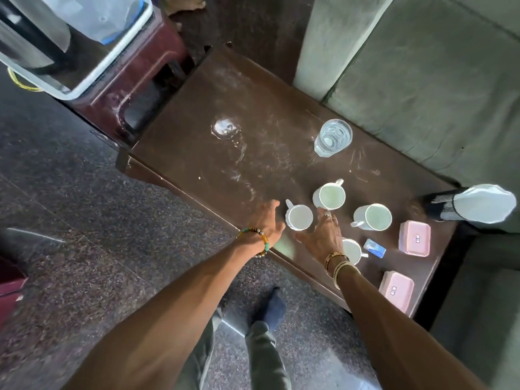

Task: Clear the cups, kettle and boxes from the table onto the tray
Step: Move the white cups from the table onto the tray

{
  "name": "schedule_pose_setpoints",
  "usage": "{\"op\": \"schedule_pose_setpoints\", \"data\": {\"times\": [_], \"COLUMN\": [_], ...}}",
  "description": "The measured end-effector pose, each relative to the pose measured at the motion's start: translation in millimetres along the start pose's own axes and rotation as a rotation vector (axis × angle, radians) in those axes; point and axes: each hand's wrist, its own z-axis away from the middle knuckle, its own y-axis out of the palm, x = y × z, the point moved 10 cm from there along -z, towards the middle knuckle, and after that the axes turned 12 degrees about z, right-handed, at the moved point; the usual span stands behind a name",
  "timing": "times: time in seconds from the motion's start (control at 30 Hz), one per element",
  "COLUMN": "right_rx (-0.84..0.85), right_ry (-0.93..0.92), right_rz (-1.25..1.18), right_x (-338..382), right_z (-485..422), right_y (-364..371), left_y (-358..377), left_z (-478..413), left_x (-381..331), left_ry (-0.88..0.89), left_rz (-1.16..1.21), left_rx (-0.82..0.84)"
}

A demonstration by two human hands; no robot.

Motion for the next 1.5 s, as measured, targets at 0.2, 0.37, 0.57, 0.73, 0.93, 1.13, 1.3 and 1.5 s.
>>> {"op": "schedule_pose_setpoints", "data": {"times": [0.2, 0.37, 0.57, 0.73, 0.93, 1.13, 1.3, 1.5], "right_rx": [0.009, 0.022, -0.005, -0.004, -0.025, -0.077, -0.119, -0.148], "right_ry": [-0.006, -0.051, -0.032, -0.137, -0.292, -0.467, -0.549, -0.6], "right_rz": [-0.008, 0.007, -0.007, 0.0, -0.008, 0.011, -0.048, -0.1], "right_x": [-1, 1, 5, 54, 169, 309, 404, 484], "right_z": [-27, -37, -29, -6, 34, 87, 132, 156], "right_y": [20, 31, 29, -2, -73, -126, -139, -135], "left_y": [17, 30, 33, -20, -148, -301, -397, -480], "left_z": [-32, -46, -42, -13, 38, 94, 132, 160], "left_x": [6, 13, 17, 0, -41, -51, -35, -24], "left_ry": [-0.002, -0.023, -0.041, -0.04, 0.002, 0.101, 0.139, 0.157], "left_rz": [0.027, 0.109, 0.261, 0.378, 0.461, 0.477, 0.64, 0.64], "left_rx": [-0.011, 0.058, 0.099, 0.106, -0.009, -0.208, -0.286, -0.266]}}
